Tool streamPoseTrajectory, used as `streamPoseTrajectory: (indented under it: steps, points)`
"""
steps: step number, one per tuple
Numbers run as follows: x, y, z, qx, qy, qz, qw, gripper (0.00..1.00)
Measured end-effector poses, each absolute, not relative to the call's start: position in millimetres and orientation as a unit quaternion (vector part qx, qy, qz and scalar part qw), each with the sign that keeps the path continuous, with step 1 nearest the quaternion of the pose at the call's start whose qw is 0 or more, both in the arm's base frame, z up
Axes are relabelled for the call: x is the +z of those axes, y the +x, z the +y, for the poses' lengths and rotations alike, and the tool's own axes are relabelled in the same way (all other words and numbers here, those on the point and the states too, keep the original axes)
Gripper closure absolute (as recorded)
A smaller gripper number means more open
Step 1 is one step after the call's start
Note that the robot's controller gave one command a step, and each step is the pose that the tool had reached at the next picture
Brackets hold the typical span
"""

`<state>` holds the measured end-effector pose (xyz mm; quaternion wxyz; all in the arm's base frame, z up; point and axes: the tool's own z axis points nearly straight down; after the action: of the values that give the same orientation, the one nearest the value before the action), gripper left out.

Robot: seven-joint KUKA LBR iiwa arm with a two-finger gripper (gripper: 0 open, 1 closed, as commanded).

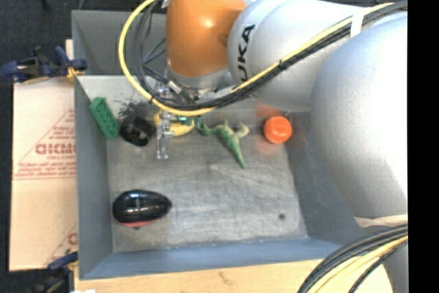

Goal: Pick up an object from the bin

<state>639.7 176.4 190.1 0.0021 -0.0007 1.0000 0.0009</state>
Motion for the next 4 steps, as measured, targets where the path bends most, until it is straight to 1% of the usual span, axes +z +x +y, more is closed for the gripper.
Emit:
streamPoseTrajectory:
  steps: [1,2,3,4]
  points:
    - [151,643.8,178,0.0,-0.043,0.999,0.005,0.0]
    - [98,650.6,164,-0.001,-0.074,0.997,0.008,0.0]
    - [81,639.2,164,0.001,-0.051,0.999,0.003,0.0]
    - [76,638.1,164,0.001,-0.046,0.999,0.002,0.0]
